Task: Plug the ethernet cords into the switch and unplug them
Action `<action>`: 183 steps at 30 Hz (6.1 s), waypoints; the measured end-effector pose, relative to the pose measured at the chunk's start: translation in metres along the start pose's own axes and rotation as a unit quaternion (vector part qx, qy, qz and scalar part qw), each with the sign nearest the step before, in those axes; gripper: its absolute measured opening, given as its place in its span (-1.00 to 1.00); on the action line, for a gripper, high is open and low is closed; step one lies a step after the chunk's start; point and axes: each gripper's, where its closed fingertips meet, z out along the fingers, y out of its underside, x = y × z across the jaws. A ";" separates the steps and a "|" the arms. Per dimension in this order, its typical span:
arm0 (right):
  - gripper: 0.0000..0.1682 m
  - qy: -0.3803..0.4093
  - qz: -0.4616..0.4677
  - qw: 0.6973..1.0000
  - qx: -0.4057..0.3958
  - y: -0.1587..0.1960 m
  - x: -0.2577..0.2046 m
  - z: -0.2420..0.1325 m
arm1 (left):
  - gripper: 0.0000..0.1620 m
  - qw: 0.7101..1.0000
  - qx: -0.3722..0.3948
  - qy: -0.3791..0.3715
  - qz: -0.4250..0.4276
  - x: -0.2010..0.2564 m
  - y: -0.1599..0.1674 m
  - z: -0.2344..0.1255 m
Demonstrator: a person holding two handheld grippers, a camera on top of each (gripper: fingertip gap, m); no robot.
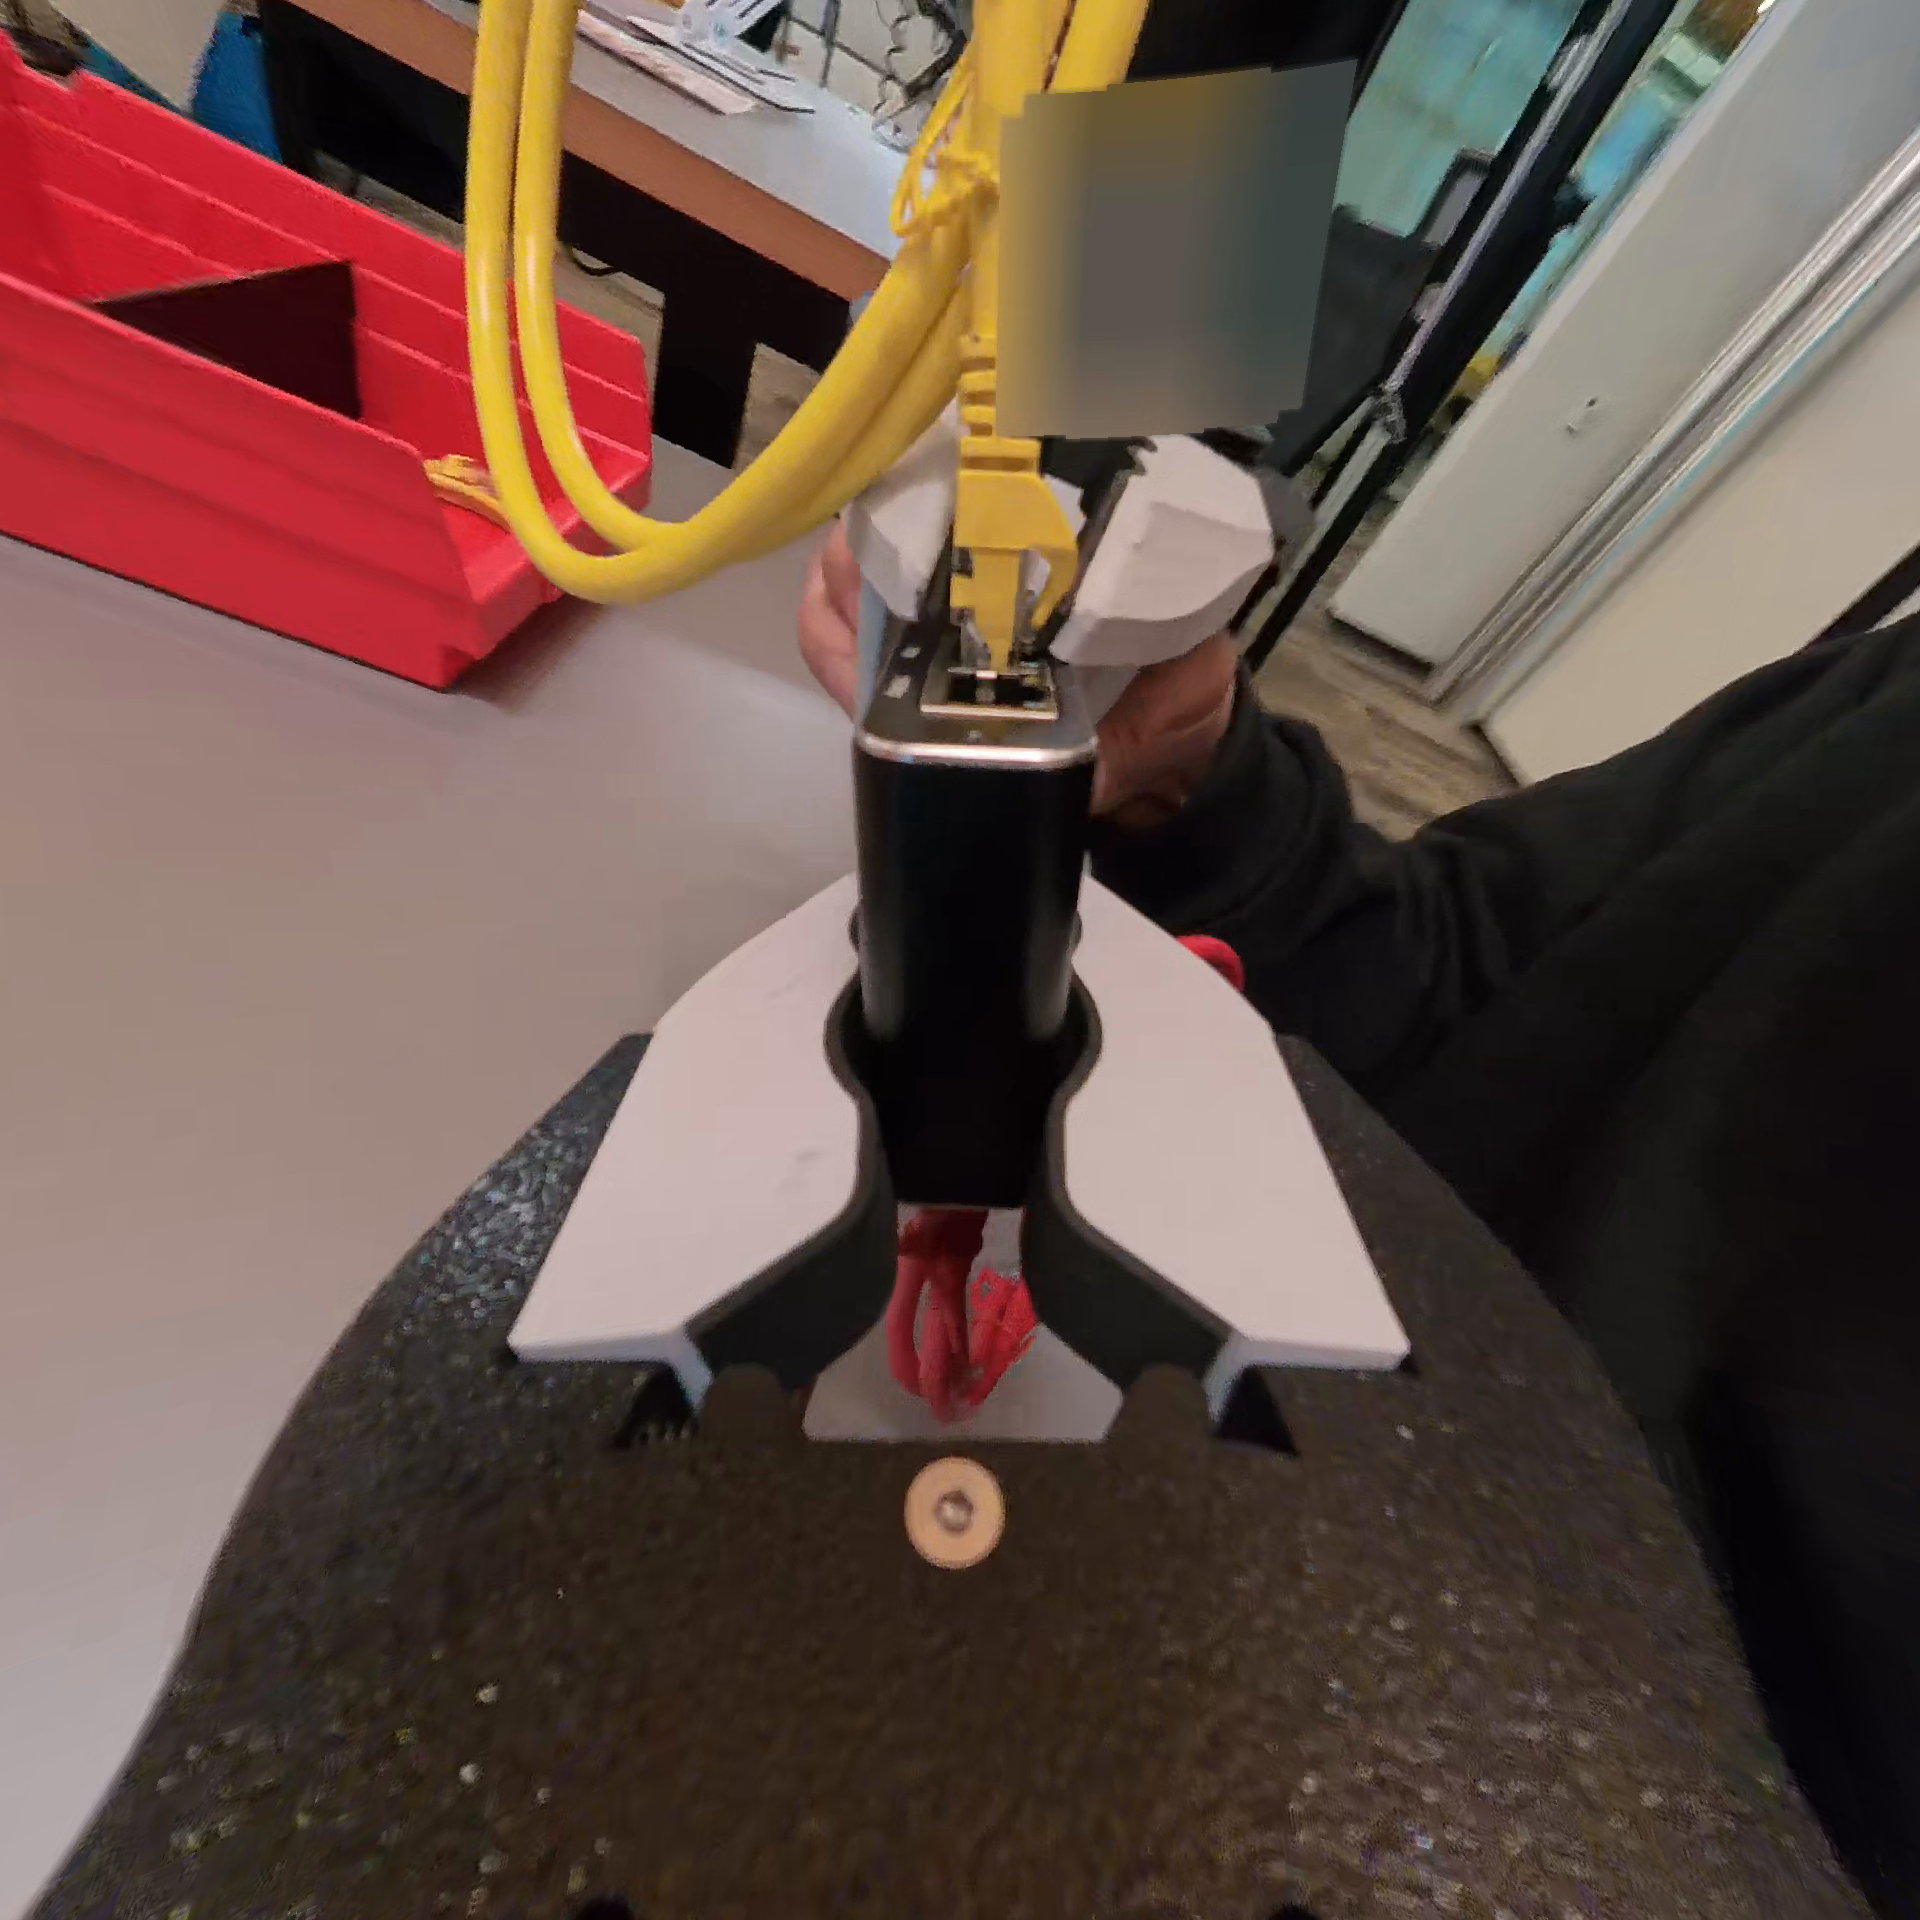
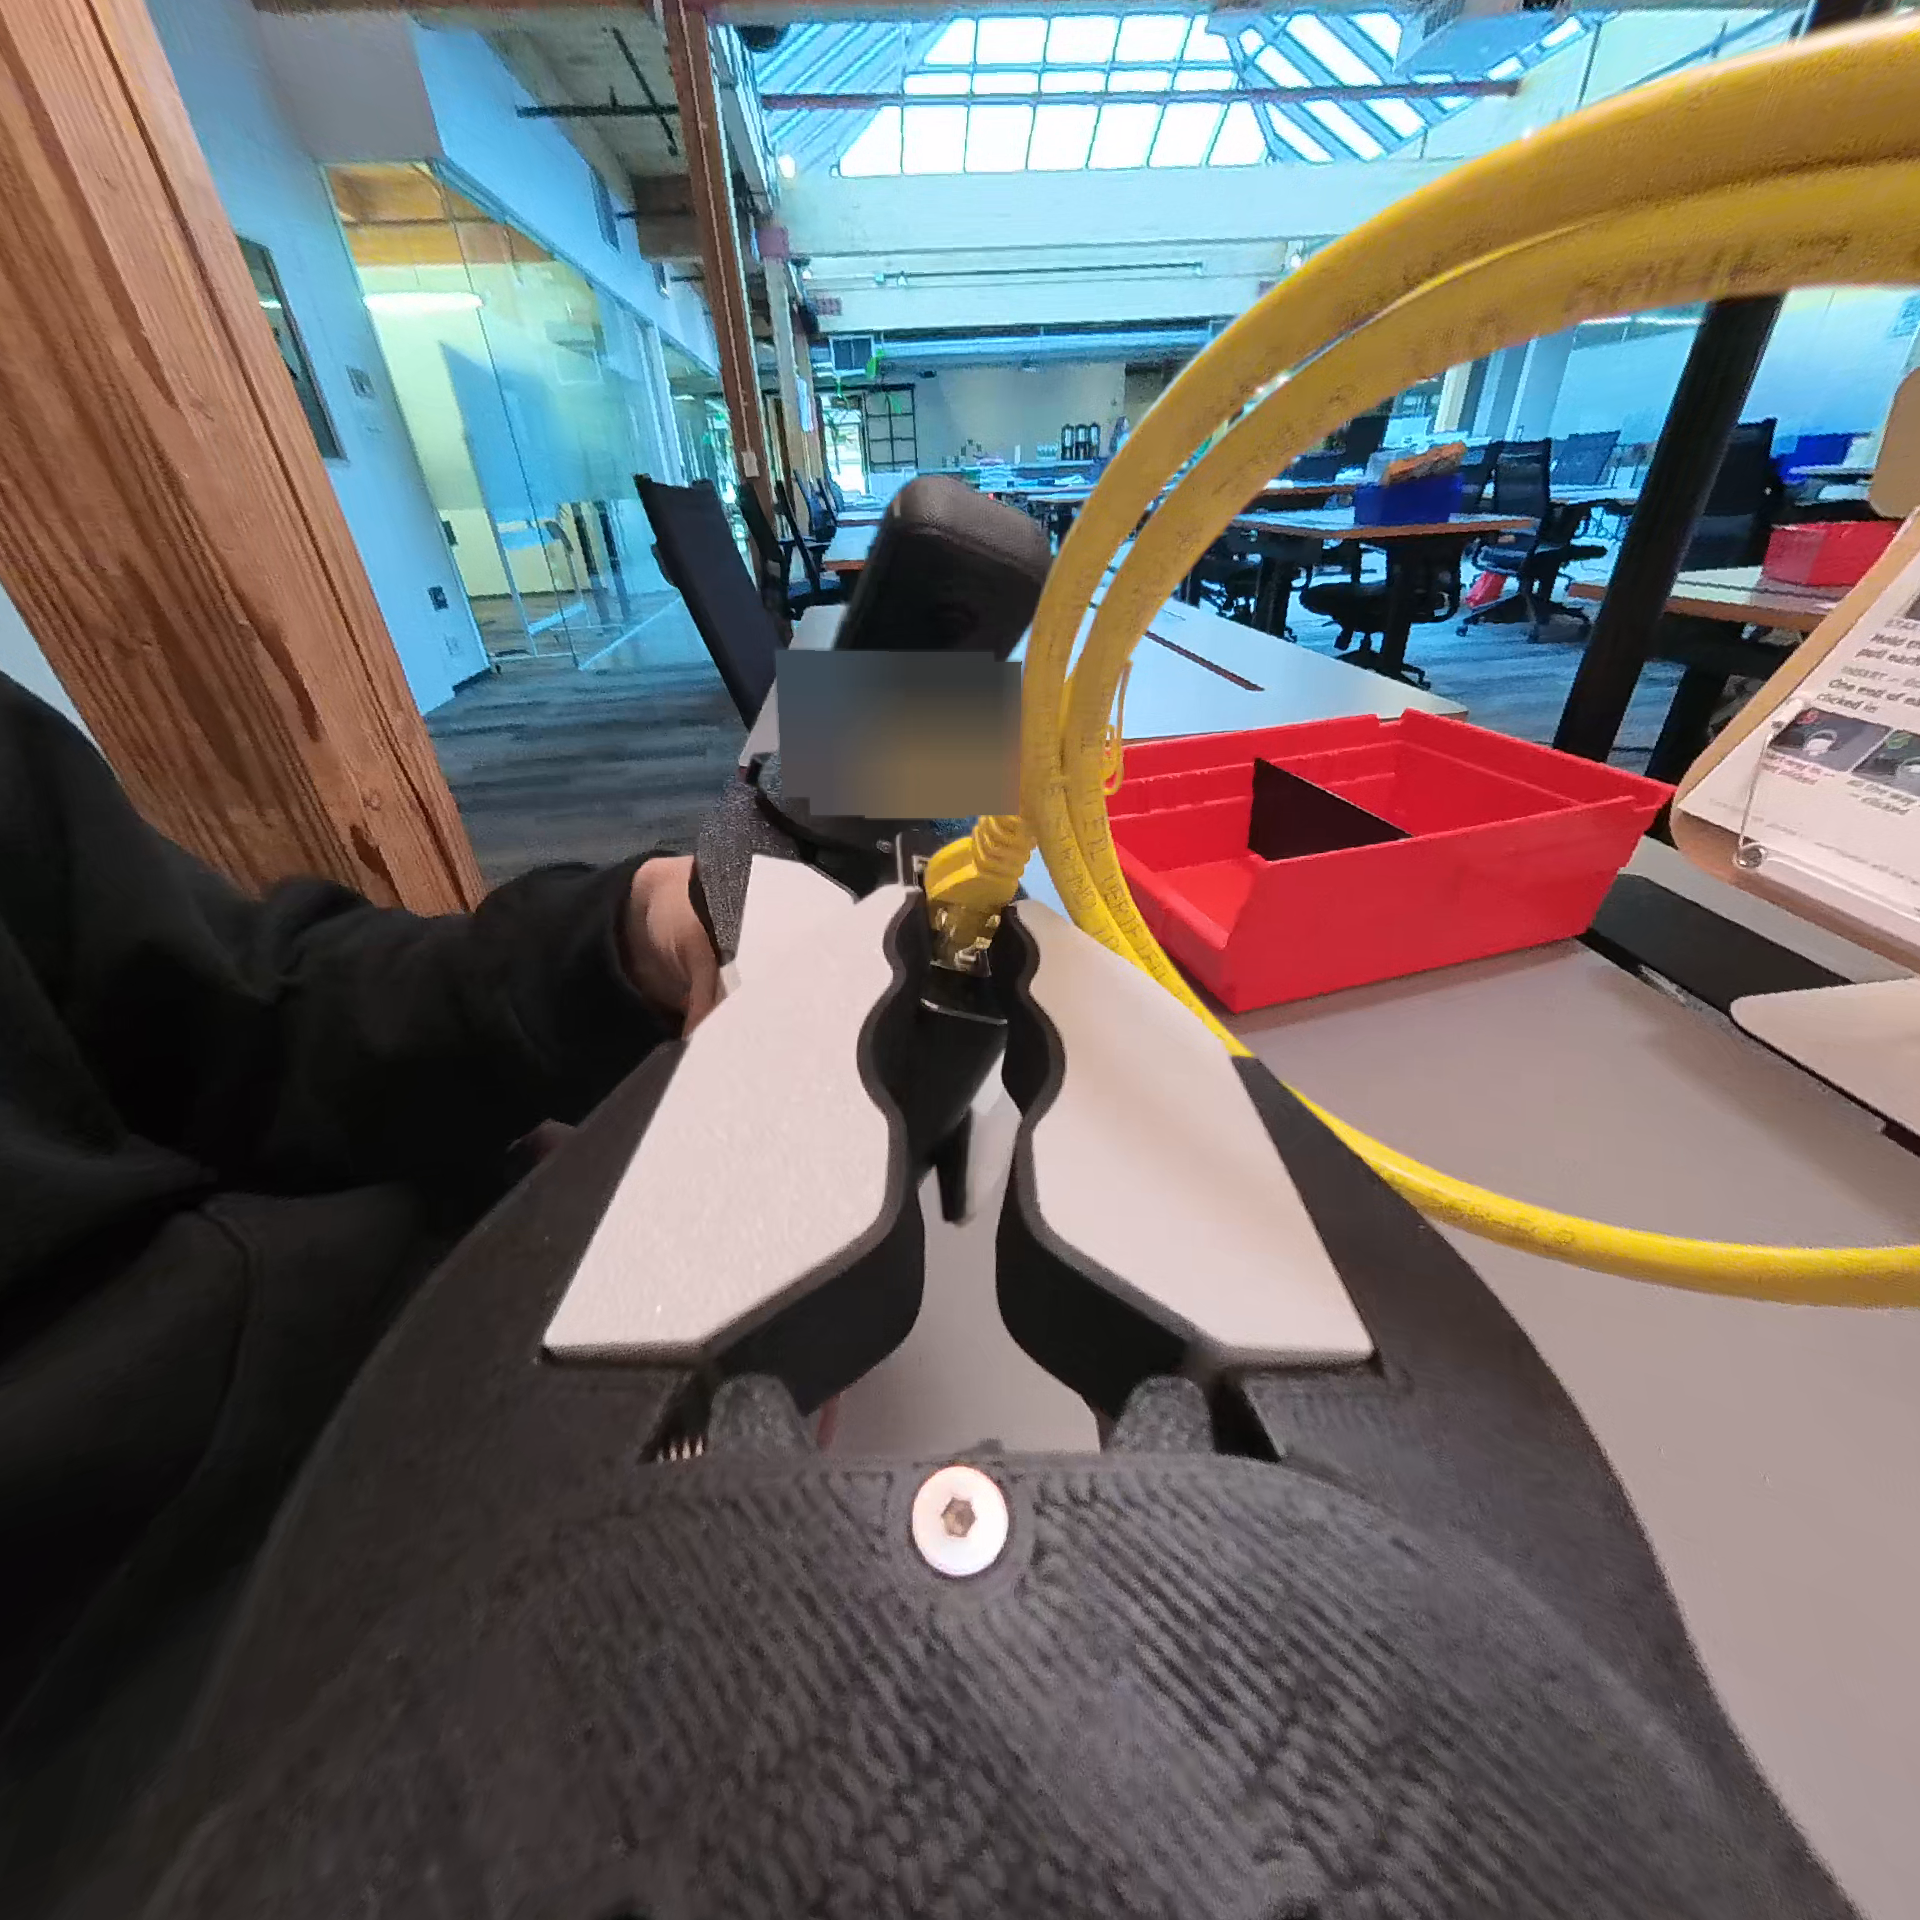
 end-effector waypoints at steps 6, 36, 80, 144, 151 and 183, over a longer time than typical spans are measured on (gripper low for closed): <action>-0.84 -0.042 0.039 0.997 0.052 -0.009 -0.006 0.000 | -0.66 0.995 -0.036 -0.060 0.066 -0.003 -0.004 -0.006; -0.84 -0.058 0.117 0.988 0.087 -0.005 0.005 -0.002 | -0.65 0.998 -0.046 -0.040 0.021 -0.005 -0.002 0.002; -0.83 -0.167 0.001 0.964 0.208 -0.039 -0.037 -0.027 | -0.66 0.960 -0.111 -0.147 0.211 0.015 -0.023 0.003; -0.81 -0.173 -0.149 0.949 0.218 -0.035 -0.061 -0.036 | -0.66 0.915 -0.161 -0.222 0.294 0.022 -0.021 0.003; -0.76 -0.169 -0.127 0.955 0.208 -0.032 -0.058 -0.030 | -0.67 0.916 -0.166 -0.236 0.277 0.016 -0.018 -0.001; -0.83 -0.164 -0.086 0.960 0.210 -0.033 -0.050 -0.022 | -0.67 0.930 -0.165 -0.233 0.232 0.013 -0.013 0.001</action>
